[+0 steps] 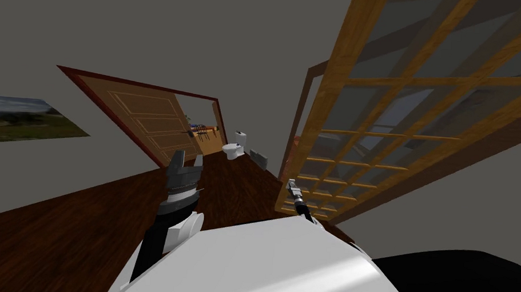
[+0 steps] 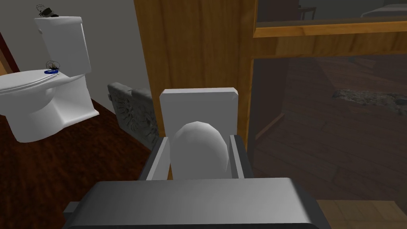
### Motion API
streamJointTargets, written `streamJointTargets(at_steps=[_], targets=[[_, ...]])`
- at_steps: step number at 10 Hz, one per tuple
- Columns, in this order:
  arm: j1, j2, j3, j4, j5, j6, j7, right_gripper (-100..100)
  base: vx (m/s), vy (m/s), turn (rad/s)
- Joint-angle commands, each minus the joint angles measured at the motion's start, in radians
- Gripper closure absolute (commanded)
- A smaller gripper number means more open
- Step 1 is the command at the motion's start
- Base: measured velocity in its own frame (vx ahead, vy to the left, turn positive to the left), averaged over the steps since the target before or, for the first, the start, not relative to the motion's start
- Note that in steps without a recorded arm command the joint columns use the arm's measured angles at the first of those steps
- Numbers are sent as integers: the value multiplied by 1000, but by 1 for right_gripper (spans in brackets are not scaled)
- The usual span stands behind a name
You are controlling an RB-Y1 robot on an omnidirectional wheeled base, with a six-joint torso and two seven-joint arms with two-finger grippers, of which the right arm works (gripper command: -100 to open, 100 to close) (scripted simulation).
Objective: Pull the door open
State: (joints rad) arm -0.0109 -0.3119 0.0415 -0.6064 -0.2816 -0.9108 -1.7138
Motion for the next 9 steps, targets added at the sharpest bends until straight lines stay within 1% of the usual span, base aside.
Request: streamJointTargets(at_steps=[1,2,3,9], targets=[[0,0,0,0,0,0,0,100,-95,-2,20],[13,-11,21,-5,15,-12,-22,100,-144,-11,70],[15,-14,26,-6,19,-15,-28,100,-205,-42,59],[52,-56,88,-26,65,-62,-98,100,-186,-32,56]])
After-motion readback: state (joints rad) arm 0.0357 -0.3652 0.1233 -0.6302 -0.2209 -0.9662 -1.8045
